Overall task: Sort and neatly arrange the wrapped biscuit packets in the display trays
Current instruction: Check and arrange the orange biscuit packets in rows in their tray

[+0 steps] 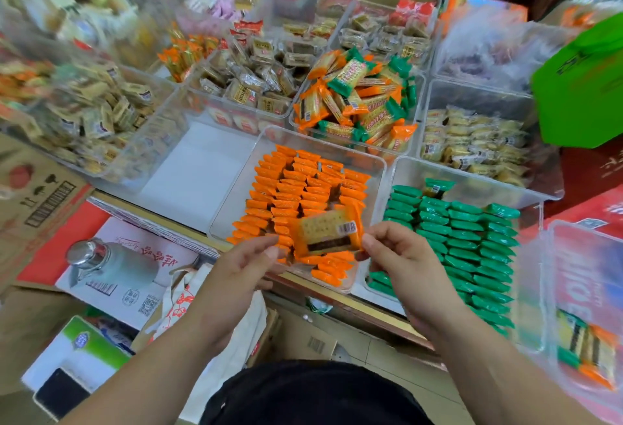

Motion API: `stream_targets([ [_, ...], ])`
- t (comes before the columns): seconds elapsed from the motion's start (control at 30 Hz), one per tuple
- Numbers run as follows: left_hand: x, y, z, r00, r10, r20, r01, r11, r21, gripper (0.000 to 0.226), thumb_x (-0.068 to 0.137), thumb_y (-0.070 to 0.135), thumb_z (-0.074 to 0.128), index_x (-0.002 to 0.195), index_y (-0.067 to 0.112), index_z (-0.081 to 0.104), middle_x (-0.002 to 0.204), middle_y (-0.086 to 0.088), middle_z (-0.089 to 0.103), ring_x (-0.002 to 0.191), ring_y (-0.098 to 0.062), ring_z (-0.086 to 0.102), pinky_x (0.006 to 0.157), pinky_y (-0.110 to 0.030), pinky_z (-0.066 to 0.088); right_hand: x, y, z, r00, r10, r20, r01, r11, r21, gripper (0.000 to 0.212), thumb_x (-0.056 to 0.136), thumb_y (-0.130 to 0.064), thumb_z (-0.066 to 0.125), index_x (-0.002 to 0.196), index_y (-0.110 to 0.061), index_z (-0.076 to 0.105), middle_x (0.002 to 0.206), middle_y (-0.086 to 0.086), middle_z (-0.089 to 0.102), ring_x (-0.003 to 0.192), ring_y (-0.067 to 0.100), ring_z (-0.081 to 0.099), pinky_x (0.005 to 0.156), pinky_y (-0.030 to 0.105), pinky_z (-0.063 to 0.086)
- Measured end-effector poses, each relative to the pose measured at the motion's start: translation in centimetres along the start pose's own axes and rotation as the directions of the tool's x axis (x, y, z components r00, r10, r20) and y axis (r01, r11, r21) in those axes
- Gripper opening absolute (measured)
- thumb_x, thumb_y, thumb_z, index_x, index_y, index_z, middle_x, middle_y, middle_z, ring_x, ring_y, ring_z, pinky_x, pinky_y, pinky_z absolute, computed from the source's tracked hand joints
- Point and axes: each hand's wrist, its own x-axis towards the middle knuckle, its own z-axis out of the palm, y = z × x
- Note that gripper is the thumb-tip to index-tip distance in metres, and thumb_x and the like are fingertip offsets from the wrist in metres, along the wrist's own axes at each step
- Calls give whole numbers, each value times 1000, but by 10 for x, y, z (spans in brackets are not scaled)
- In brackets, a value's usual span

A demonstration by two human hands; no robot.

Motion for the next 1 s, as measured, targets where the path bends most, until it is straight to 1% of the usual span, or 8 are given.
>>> stream_targets([
  [0.2, -30, 19, 16, 998, 9, -55, -13, 997, -75, 20, 96, 5, 61, 112, 16, 68, 93, -5, 77, 79, -18, 71, 80, -39, 57, -35, 17, 3, 985, 159, 68, -171, 958, 232, 17, 98, -13, 60, 85, -13, 71, 84, 11, 71, 78, 19, 56, 73, 34, 41],
  [0.37, -39, 23, 18, 997, 38, -67, -40, 999, -25, 19, 94, 1, 63, 111, 7, 69, 89, -12, 76, 77, -28, 74, 69, -29, 60, -44, 15, -2, 987, 147, 59, -157, 960, 234, 16, 98, -4, 57, 105, -9, 70, 94, 7, 75, 79, 17, 62, 66, 28, 47],
  [0.47, -44, 23, 24, 990, 77, -119, -76, 997, 10, 16, 92, -2, 65, 104, 6, 72, 81, -13, 75, 68, -21, 72, 64, -24, 58, -47, 11, 0, 988, 148, 35, -152, 955, 256, 27, 98, 3, 51, 109, -11, 72, 100, 9, 76, 79, 18, 64, 65, 28, 50],
  [0.67, -49, 27, 29, 975, 152, -164, -142, 987, 70, 13, 90, -5, 64, 91, 2, 74, 71, -15, 72, 54, -10, 64, 56, -19, 53, -48, 14, -2, 993, 111, -30, -99, 961, 258, 11, 92, -21, 69, 95, -13, 77, 93, 10, 76, 78, 26, 61, 67, 30, 51],
  [0.77, -49, 27, 27, 973, 146, -180, -135, 988, 74, 13, 91, -5, 60, 86, -2, 72, 70, -18, 71, 53, -12, 63, 55, -23, 53, -48, 11, -4, 987, 156, 37, -158, 904, 398, 16, 84, -29, 74, 83, -13, 78, 98, 15, 75, 86, 27, 59, 77, 39, 48],
  [0.9, -46, 27, 21, 998, -3, -69, -7, 989, -145, 14, 97, 1, 55, 98, -7, 68, 86, -24, 73, 64, -23, 68, 62, -33, 55, -46, 10, -8, 959, 174, 224, -272, 794, 544, 27, 69, -31, 86, 81, -10, 75, 105, 23, 72, 92, 31, 65, 100, 58, 44],
  [0.93, -46, 27, 20, 999, -29, -23, 24, 977, -213, 14, 95, 3, 56, 99, -6, 67, 90, -25, 72, 66, -24, 68, 63, -33, 54, -46, 9, -9, 951, 162, 263, -288, 771, 568, 32, 64, -32, 90, 81, -10, 76, 104, 22, 72, 89, 30, 66, 98, 57, 46],
  [1.0, -45, 27, 19, 998, -51, 30, 58, 947, -316, 19, 86, 10, 60, 98, -4, 67, 92, -24, 71, 66, -24, 67, 61, -31, 54, -44, 10, -10, 941, 142, 308, -309, 734, 605, 43, 54, -34, 97, 82, -8, 76, 100, 20, 73, 77, 22, 67, 81, 43, 55],
])
